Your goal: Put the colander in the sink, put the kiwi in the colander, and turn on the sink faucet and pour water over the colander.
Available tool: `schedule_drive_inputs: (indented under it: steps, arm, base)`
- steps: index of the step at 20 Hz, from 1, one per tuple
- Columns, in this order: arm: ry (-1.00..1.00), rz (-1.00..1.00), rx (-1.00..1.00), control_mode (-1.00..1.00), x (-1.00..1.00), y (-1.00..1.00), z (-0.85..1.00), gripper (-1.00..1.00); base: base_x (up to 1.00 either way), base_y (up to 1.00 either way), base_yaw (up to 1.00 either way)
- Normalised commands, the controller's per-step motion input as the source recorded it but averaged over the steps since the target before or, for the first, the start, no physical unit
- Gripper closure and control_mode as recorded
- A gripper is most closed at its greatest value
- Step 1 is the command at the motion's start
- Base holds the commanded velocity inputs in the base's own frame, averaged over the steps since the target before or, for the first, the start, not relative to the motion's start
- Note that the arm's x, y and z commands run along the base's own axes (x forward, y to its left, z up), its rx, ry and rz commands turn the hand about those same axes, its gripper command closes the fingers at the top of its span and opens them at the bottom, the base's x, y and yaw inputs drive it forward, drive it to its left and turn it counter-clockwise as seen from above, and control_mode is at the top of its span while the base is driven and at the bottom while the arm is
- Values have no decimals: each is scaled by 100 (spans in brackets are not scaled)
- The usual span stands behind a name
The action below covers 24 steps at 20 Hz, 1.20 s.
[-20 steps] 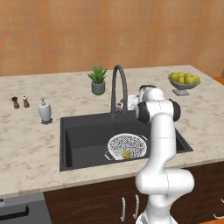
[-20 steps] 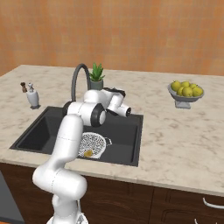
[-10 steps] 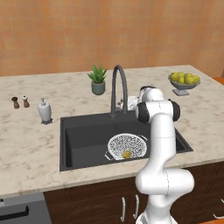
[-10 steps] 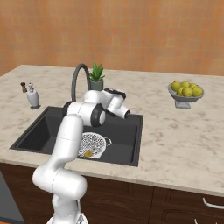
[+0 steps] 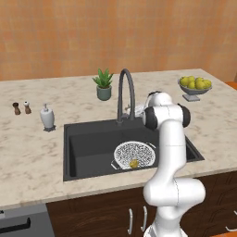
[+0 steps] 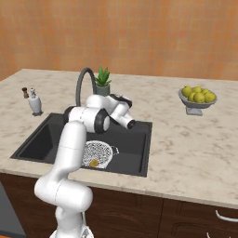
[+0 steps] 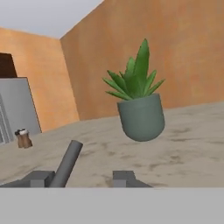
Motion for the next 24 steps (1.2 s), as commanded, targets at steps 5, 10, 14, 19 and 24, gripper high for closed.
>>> schedule_drive_inputs:
  steps: [5,10,14,19,24]
  arm:
    - [8,-12,7,-100,17,-93,-27,100]
    - [5,-12,8,-100,16,-100,-29,100]
    - [5,-9,8,-100,13,-100,-32,100]
    - [6,-7,5,-100,11,-100,-31,100]
    - [9,-5,2,-100,12,-100,-29,100]
  base:
    - [0,0,0]
    - [0,0,0]
    - [0,0,0]
    - [0,0,0]
    - [0,0,0]
